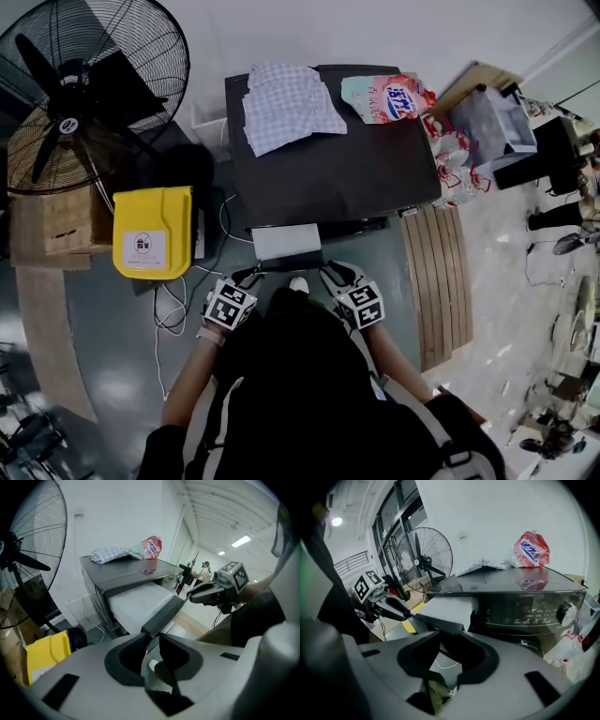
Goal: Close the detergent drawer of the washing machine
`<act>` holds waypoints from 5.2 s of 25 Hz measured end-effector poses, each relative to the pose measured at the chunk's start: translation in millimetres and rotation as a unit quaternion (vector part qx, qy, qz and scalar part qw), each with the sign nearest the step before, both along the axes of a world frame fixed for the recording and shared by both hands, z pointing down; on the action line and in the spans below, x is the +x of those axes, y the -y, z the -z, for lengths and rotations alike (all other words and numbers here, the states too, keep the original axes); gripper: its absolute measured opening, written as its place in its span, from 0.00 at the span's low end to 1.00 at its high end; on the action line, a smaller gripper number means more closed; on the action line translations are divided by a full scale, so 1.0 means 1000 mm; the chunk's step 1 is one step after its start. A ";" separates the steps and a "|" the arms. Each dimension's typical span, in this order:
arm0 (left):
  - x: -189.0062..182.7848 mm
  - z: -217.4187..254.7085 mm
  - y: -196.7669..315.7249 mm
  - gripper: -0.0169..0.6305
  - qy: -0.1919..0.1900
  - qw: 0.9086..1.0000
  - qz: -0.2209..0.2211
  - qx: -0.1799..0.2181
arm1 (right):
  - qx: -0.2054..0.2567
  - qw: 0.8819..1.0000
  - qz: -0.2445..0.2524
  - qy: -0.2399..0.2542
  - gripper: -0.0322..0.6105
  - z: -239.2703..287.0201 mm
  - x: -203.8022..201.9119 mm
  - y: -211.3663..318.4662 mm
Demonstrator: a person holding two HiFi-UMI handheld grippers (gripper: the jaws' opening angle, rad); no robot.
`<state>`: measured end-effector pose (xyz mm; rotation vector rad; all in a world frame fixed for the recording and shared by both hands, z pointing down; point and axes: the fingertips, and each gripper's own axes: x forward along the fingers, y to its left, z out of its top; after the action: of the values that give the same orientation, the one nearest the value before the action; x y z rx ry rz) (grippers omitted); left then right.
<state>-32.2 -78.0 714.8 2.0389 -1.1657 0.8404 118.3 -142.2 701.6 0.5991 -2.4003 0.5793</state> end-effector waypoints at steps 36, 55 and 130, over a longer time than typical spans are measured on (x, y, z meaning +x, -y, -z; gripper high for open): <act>-0.046 -0.004 0.045 0.18 0.011 0.971 0.237 0.013 | -0.023 0.998 0.043 0.038 0.26 0.003 -0.035 0.059; 0.014 -0.036 0.049 0.09 -0.060 0.987 0.145 -0.015 | -0.082 0.996 0.002 -0.030 0.15 -0.025 -0.050 0.010; -0.035 0.067 0.099 0.04 -0.100 0.984 0.132 0.070 | -0.032 0.993 0.101 0.045 0.07 0.078 -0.126 0.052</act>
<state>-66.8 -177.1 647.8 1.9687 -1.3726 0.4241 -7.9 -194.6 623.7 0.3042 -2.4778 0.6045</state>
